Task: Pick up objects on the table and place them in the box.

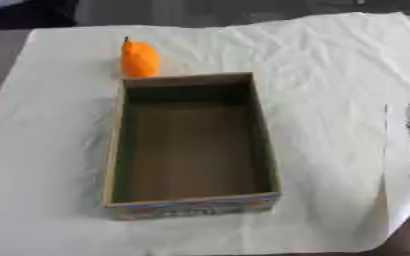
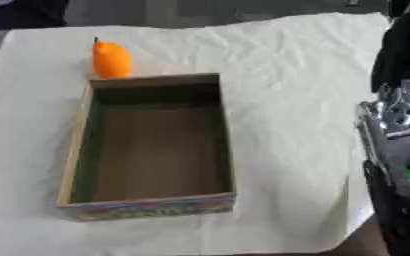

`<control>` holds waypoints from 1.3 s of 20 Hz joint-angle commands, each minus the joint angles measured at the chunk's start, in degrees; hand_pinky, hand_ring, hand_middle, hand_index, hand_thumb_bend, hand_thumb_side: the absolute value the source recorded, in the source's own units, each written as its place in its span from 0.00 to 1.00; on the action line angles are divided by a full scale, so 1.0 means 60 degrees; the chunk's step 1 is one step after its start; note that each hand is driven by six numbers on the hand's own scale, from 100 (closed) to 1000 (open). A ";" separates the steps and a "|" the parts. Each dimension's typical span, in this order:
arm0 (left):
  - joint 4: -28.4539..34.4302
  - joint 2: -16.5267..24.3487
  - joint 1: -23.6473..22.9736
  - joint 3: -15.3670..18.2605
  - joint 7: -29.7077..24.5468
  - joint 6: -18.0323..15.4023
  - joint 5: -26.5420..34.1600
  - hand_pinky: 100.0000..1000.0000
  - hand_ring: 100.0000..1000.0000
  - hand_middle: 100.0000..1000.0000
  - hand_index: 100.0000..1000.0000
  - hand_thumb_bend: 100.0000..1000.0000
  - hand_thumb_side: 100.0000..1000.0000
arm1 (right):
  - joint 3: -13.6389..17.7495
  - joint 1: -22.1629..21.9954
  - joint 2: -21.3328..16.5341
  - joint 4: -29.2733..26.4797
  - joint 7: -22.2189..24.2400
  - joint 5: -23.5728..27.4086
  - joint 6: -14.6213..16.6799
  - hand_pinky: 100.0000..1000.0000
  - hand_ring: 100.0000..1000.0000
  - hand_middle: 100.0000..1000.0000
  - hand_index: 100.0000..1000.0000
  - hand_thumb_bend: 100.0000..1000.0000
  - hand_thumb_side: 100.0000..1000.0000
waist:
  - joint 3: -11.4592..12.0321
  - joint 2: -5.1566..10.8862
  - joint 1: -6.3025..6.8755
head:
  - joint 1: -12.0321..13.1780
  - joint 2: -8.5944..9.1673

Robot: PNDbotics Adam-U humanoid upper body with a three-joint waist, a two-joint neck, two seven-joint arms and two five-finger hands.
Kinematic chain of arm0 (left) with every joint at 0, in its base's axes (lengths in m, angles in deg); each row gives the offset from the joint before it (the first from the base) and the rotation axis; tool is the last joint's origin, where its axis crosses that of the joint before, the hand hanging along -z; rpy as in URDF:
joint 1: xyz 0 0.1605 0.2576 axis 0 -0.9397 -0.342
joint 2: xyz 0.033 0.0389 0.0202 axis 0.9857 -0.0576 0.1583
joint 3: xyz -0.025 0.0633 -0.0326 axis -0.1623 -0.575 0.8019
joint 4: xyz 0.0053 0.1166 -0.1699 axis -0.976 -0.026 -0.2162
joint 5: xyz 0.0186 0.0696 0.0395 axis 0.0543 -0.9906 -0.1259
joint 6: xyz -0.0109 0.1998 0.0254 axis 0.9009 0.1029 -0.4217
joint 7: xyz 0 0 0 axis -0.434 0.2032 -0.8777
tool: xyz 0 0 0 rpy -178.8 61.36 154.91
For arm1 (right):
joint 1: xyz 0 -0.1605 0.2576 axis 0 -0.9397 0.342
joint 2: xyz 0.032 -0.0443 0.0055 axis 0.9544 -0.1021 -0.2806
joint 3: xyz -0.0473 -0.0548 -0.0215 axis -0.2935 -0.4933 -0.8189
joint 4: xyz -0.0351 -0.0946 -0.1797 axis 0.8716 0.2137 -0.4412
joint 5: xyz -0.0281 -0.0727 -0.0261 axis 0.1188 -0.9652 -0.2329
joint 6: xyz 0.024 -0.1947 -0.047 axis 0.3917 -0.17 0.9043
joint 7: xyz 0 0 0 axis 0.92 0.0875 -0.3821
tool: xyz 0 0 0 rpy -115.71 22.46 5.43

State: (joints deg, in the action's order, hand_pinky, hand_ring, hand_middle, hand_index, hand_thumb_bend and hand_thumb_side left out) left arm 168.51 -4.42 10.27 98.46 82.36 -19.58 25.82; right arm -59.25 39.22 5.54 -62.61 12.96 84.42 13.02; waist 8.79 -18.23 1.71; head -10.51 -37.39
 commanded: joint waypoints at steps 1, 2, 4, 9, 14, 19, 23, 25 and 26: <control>-0.0626 0.0890 0.0315 -0.0077 0.0024 0.0105 -0.0484 0.28 0.46 0.70 0.77 0.06 0.59 | -0.0010 0.0091 -0.0285 -0.0196 0.0047 -0.0066 0.0008 0.81 1.00 0.51 0.81 0.00 1.00 | -0.0011 0.0194 0.0013 | 0.0075 -0.0058; -0.0736 0.0932 0.0354 -0.0094 0.0042 0.0076 -0.0535 0.28 0.46 0.70 0.77 0.06 0.59 | -0.0011 0.0090 -0.0286 -0.0196 0.0048 -0.0066 0.0007 0.81 1.00 0.51 0.81 0.00 1.00 | -0.0012 0.0194 0.0014 | 0.0078 -0.0058; -0.0986 0.1112 0.0534 -0.0225 -0.0027 0.0129 -0.0670 0.28 0.46 0.69 0.79 0.07 0.59 | -0.0026 0.0057 -0.0320 -0.0196 0.0063 -0.0073 -0.0002 0.81 1.00 0.51 0.81 0.00 1.00 | -0.0020 0.0196 0.0062 | 0.0067 -0.0057; -0.1975 0.2123 0.1481 -0.0658 -0.0636 0.0644 -0.1263 0.28 0.46 0.66 0.81 0.11 0.61 | -0.0080 0.0089 -0.0381 -0.0196 0.0115 -0.0086 0.0021 0.82 1.00 0.51 0.81 0.00 1.00 | -0.0098 0.0179 0.0072 | 0.0159 0.0003; -0.3049 0.2874 0.2273 -0.1298 -0.1304 0.1030 -0.1884 0.31 0.47 0.68 0.88 0.16 0.67 | -0.0170 0.0124 -0.0373 -0.0196 0.0210 -0.0050 -0.0015 0.82 1.00 0.51 0.81 0.00 1.00 | -0.0301 0.0168 0.0128 | 0.0439 -0.0042; -0.4137 0.2975 0.3100 -0.1751 -0.1974 0.1065 -0.2550 0.31 0.47 0.67 0.88 0.23 0.70 | -0.0240 0.0140 -0.0355 -0.0196 0.0300 -0.0001 -0.0063 0.82 1.00 0.51 0.81 0.00 1.00 | -0.0485 0.0162 0.0209 | 0.0624 -0.0080; -0.5021 0.2874 0.3511 -0.1707 -0.2285 0.0620 -0.3078 0.31 0.47 0.67 0.88 0.23 0.70 | -0.0242 0.0137 -0.0354 -0.0196 0.0322 0.0011 -0.0071 0.82 1.00 0.51 0.81 0.00 1.00 | -0.0498 0.0171 0.0213 | 0.0636 -0.0088; -0.5475 0.2772 0.3700 -0.1778 -0.2270 0.0394 -0.3279 0.32 0.48 0.67 0.88 0.27 0.74 | -0.0283 0.0159 -0.0329 -0.0196 0.0357 0.0029 -0.0088 0.82 1.00 0.51 0.81 0.00 1.00 | -0.0573 0.0168 0.0182 | 0.0946 -0.0150; -0.5704 0.2620 0.3876 -0.1890 -0.2349 0.0393 -0.3402 0.32 0.48 0.67 0.88 0.27 0.74 | -0.0334 0.0195 -0.0301 -0.0196 0.0406 0.0050 -0.0107 0.82 1.00 0.51 0.81 0.00 1.00 | -0.0700 0.0172 0.0183 | 0.1156 -0.0189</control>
State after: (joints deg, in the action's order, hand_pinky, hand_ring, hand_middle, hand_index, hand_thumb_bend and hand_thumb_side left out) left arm 135.24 10.17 32.21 87.24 68.53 -16.61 6.30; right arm -61.18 39.68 5.00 -62.61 15.09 84.36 12.38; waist 4.39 -18.26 2.75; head -4.74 -37.99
